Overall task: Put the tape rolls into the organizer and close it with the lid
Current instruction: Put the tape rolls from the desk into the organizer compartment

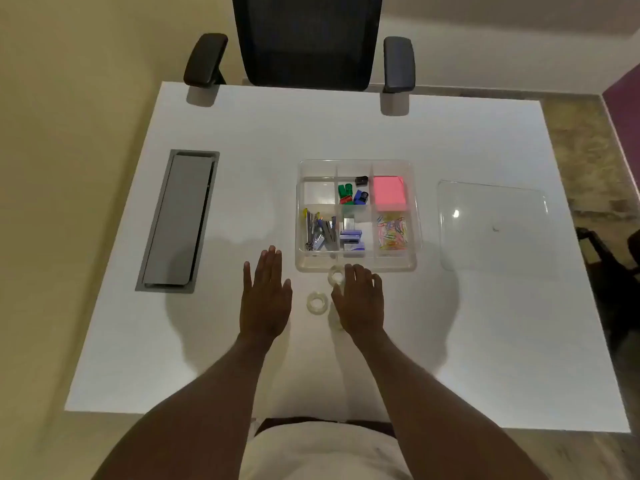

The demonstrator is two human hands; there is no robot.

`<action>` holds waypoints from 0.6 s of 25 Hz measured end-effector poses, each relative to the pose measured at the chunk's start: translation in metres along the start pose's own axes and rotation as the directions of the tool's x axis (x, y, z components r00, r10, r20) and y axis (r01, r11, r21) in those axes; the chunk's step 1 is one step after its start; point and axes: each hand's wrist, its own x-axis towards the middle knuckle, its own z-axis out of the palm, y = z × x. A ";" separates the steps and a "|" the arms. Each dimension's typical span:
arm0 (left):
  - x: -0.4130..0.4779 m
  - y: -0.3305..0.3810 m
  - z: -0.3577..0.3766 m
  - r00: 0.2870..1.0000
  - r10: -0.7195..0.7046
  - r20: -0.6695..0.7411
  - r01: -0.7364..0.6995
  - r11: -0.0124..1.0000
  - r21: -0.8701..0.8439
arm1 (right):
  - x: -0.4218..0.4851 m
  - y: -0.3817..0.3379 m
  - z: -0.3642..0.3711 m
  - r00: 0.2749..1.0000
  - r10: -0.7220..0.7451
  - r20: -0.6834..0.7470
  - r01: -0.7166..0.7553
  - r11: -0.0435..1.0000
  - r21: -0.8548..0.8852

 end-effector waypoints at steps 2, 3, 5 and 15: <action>0.004 -0.014 0.005 0.999 -0.033 0.031 0.033 0.999 0.009 | 0.006 -0.009 0.006 0.997 0.079 0.010 -0.079 0.995 0.054; 0.004 -0.021 0.010 0.998 -0.044 0.045 0.043 0.999 0.025 | 0.007 -0.012 0.011 0.995 0.105 -0.003 -0.104 0.993 0.057; 0.006 -0.031 0.020 0.997 -0.038 0.065 0.036 0.999 0.026 | 0.012 -0.016 0.018 0.993 0.113 -0.017 -0.112 0.992 0.050; 0.059 -0.050 0.054 0.998 0.000 0.056 0.000 1.000 0.004 | 0.028 -0.021 0.046 0.996 0.085 0.009 -0.085 0.996 0.036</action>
